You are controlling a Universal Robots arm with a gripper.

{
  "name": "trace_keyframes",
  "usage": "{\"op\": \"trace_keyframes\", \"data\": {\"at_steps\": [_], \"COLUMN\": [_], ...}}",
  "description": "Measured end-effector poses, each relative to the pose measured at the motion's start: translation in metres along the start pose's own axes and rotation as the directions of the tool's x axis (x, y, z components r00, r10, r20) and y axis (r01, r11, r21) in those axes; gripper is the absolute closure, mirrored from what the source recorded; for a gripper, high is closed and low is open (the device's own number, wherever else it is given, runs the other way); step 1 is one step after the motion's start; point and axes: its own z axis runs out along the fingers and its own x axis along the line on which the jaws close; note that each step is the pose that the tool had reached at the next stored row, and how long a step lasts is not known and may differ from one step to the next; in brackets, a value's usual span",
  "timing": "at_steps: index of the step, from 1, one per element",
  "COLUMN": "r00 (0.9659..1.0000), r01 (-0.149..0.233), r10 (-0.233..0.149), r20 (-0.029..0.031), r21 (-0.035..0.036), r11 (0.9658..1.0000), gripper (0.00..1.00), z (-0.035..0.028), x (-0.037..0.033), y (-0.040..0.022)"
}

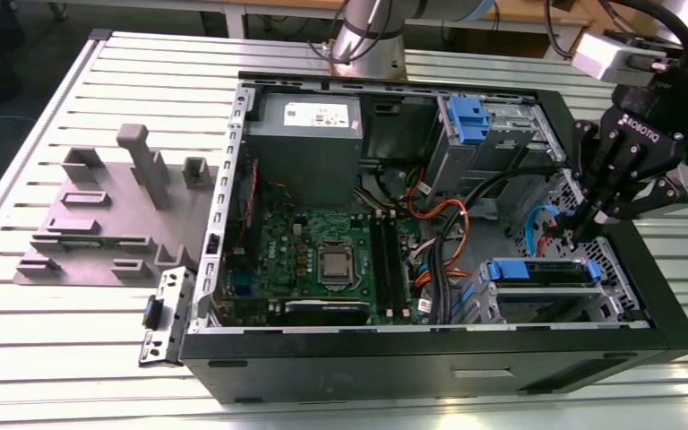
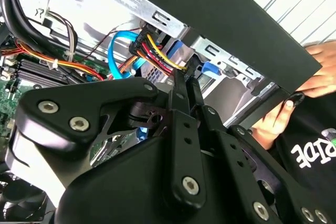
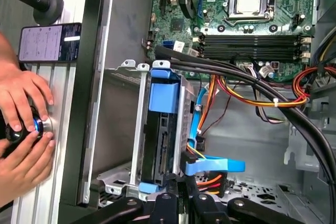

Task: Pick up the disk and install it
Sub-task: 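Insert the first disk wire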

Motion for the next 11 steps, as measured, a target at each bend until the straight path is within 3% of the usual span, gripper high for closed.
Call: {"op": "trace_keyframes", "data": {"at_steps": [3,5,9,11], "r00": [0.9999,0.9999,0.9999,0.9997], "r01": [0.0,0.0,0.0,0.001], "r10": [0.0,0.0,0.0,-0.001], "r20": [0.0122,0.0155,0.016,0.0239], "r21": [0.004,0.0068,0.0129,0.0159], "r11": [1.0,1.0,0.9999,0.9999], "gripper": [0.83,0.83,0.83,0.83], "z": [0.002,0.0033,0.0052,0.0061], "x": [0.0044,0.0077,0.0135,0.0152], "y": [0.0016,0.0022,0.0035,0.0045]}}
